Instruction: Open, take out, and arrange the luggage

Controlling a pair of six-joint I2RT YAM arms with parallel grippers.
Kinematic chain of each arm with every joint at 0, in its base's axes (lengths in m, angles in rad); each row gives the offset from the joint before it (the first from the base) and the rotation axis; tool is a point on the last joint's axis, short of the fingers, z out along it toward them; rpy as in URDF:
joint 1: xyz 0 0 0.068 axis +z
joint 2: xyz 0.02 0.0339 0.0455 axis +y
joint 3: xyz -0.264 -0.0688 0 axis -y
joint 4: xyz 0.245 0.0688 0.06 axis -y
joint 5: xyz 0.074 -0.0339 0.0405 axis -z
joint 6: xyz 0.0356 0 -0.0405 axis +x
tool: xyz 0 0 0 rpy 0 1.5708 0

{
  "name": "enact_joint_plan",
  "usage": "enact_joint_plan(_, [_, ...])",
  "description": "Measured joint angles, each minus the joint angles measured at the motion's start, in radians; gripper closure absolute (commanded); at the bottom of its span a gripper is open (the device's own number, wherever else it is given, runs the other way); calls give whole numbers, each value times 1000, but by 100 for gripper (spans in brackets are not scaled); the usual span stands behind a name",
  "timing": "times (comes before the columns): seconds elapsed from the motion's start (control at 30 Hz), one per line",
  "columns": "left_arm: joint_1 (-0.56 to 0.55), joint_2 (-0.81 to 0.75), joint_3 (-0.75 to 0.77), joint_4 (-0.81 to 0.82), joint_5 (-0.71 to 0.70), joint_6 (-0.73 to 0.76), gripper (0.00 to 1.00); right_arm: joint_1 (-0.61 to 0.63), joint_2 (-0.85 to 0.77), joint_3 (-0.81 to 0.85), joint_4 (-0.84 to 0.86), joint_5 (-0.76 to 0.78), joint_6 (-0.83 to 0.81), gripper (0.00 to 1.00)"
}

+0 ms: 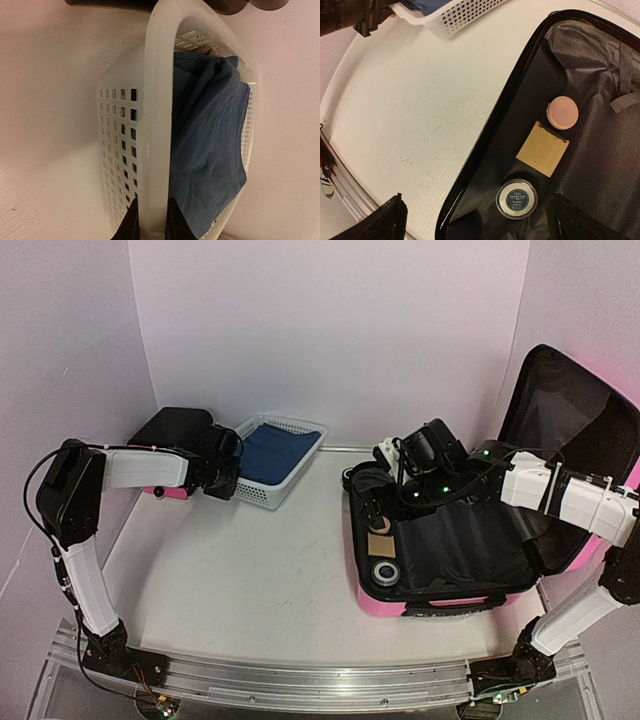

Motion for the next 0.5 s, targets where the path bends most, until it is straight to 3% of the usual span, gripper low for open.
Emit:
enact_joint_plan(0.23, [-78,123,133,-37,-95,-141,96,-3,-23,-8,-2,0,2,2])
enact_joint_plan(0.3, [-97,155,155,-40,-109,-169,82,-4,-26,-9,-2,0,2,2])
enact_joint_plan(0.43, [-120,179,179,-24,-106,-125,40,-5,-26,-11,-3,0,3,2])
enact_joint_plan(0.5, [-134,179,192,21,-68,-73,30,-5,-26,-16,-3,1,3,2])
